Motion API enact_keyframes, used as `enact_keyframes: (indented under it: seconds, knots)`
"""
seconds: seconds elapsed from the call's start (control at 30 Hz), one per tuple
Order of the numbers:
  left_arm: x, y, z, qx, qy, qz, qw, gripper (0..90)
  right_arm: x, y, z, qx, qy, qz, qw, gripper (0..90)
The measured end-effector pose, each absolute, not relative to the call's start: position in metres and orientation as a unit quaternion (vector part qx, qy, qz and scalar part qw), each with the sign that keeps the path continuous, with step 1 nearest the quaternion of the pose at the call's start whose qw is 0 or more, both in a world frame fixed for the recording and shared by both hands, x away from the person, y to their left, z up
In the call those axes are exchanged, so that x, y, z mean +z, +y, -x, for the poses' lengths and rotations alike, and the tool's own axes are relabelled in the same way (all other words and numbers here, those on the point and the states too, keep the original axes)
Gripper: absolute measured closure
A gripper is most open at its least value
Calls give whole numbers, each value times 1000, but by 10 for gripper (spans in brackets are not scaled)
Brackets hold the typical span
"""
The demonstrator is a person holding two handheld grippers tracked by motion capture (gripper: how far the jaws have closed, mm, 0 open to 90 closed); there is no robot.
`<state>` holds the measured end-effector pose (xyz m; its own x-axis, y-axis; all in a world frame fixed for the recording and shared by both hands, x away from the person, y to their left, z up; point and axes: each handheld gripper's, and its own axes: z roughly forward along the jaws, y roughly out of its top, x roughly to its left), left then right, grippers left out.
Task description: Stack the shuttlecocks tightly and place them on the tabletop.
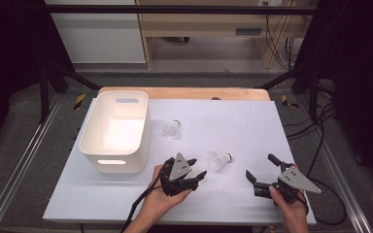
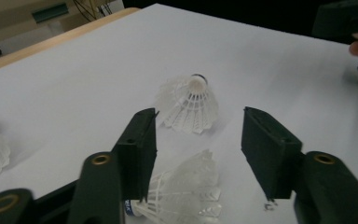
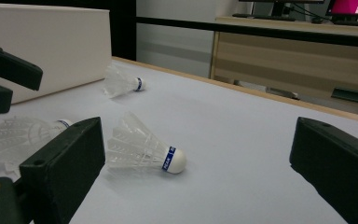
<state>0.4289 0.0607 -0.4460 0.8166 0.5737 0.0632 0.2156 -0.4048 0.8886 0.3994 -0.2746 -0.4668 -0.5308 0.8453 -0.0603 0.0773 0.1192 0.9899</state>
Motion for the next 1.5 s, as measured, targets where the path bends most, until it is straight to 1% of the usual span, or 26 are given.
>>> enact_keyframes:
  seconds: [0.17, 0.2, 0.27, 0.3, 0.4, 0.57, 0.6, 0.63, 0.67, 0.7, 0.8, 0.83, 0.87, 0.93, 1.23, 1.33, 1.5]
  knots:
    - [-459, 60, -434, 178, 224, -831, 477, 425, -467, -274, -400, 566, 667, -347, 338, 37]
    - [-460, 59, -435, 176, 219, -834, 474, 436, -467, -274, -400, 565, 668, -346, 339, 37]
    - [-462, 57, -435, 179, 210, -839, 468, 493, -467, -273, -400, 565, 670, -345, 337, 37]
    - [-464, 56, -436, 183, 207, -842, 464, 493, -467, -273, -400, 565, 670, -345, 337, 37]
    - [-465, 55, -440, 185, 225, -838, 461, 553, -468, -274, -400, 565, 669, -346, 337, 37]
    - [-466, 54, -444, 183, 223, -842, 456, 674, -468, -273, -400, 565, 671, -344, 335, 37]
    - [-466, 53, -445, 183, 224, -843, 454, 684, -468, -273, -400, 565, 671, -344, 335, 37]
    - [-466, 52, -445, 183, 224, -842, 455, 723, -468, -273, -400, 566, 671, -343, 333, 37]
    - [-465, 52, -446, 183, 225, -842, 454, 741, -467, -273, -400, 566, 671, -343, 334, 37]
    - [-464, 51, -447, 184, 227, -841, 455, 741, -467, -273, -400, 566, 671, -343, 334, 37]
    - [-459, 49, -449, 189, 234, -836, 459, 834, -467, -273, -400, 566, 670, -344, 335, 37]
    - [-457, 49, -450, 198, 236, -835, 456, 865, -467, -273, -400, 567, 669, -346, 335, 37]
    - [-456, 49, -451, 205, 238, -834, 453, 865, -467, -273, -400, 567, 669, -346, 335, 37]
    - [-453, 49, -452, 221, 245, -832, 446, 895, -468, -273, -400, 567, 668, -347, 334, 36]
    - [-442, 61, -462, 264, 289, -807, 442, 900, -467, -273, -400, 567, 671, -343, 332, 36]
    - [-434, 69, -468, 303, 301, -792, 437, 900, -467, -273, -400, 566, 671, -344, 334, 36]
    - [-422, 84, -480, 332, 340, -766, 433, 900, -468, -272, -400, 566, 672, -343, 333, 36]
